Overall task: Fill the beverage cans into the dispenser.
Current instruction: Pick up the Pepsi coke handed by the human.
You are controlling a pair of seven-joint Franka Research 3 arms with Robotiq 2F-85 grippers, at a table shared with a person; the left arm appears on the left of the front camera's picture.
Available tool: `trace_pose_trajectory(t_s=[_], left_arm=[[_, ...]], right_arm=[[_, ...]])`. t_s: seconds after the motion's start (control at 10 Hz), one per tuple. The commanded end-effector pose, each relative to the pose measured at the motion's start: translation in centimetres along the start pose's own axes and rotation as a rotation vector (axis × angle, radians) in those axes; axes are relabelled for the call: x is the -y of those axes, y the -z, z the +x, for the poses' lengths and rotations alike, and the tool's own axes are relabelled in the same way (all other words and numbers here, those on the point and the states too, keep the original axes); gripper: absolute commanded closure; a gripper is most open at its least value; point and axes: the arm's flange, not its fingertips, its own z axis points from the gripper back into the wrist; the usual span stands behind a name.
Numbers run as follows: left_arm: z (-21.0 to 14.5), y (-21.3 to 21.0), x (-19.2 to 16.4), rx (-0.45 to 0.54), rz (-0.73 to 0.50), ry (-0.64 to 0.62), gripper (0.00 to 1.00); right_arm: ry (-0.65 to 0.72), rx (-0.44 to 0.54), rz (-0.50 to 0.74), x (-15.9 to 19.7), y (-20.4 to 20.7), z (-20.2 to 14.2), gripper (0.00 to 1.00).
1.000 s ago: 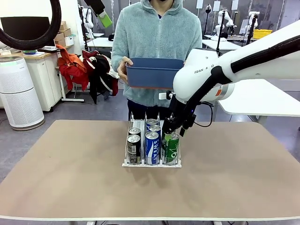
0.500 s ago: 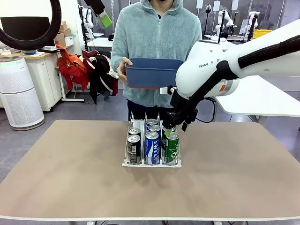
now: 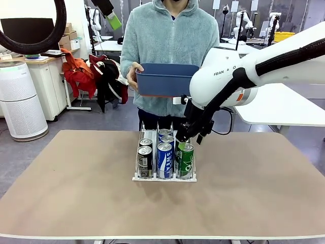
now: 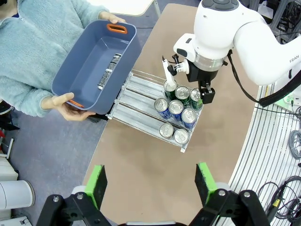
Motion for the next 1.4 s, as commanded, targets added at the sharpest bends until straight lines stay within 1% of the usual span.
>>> trace_pose_trajectory(t_s=[0.0,0.1,0.2,0.3,0.4,0.5,0.6,0.7,0.8,0.9,1.0,1.1,1.2,1.3], left_arm=[[-0.3,0.0,0.0,-0.013,0.000,0.003,0.00],[-0.3,0.0,0.0,-0.013,0.000,0.003,0.00],[-0.3,0.0,0.0,-0.013,0.000,0.003,0.00],[-0.3,0.0,0.0,-0.013,0.000,0.003,0.00],[-0.3,0.0,0.0,-0.013,0.000,0.003,0.00],[-0.3,0.0,0.0,-0.013,0.000,0.003,0.00],[-0.3,0.0,0.0,-0.013,0.000,0.003,0.00],[-0.3,0.0,0.0,-0.013,0.000,0.003,0.00],[-0.3,0.0,0.0,-0.013,0.000,0.003,0.00],[-0.3,0.0,0.0,-0.013,0.000,0.003,0.00],[-0.3,0.0,0.0,-0.013,0.000,0.003,0.00],[-0.3,0.0,0.0,-0.013,0.000,0.003,0.00],[-0.3,0.0,0.0,-0.013,0.000,0.003,0.00],[-0.3,0.0,0.0,-0.013,0.000,0.003,0.00]], right_arm=[[-0.061,0.018,0.032,1.5,-4.3,1.3,0.01],[-0.144,0.007,0.036,2.0,-7.6,1.2,0.01],[-0.189,0.021,0.018,3.0,-10.6,1.7,0.01],[-0.253,0.020,0.029,3.7,-13.4,2.0,0.01],[-0.274,0.047,0.057,4.1,-16.7,1.8,0.01],[-0.329,0.071,0.118,5.0,-20.7,1.8,0.01],[-0.355,0.114,0.160,5.2,-23.4,1.5,0.01],[-0.373,0.158,0.176,4.8,-25.5,0.7,0.01],[-0.413,0.200,0.170,5.0,-27.4,0.5,0.01],[-0.424,0.258,0.162,5.0,-28.8,0.3,0.01],[-0.428,0.325,0.156,4.3,-29.7,-0.2,0.01],[-0.453,0.375,0.147,4.3,-30.7,-0.6,0.01],[-0.464,0.445,0.144,4.6,-31.8,-1.1,0.01],[-0.483,0.502,0.144,4.3,-32.2,-2.0,0.01]])
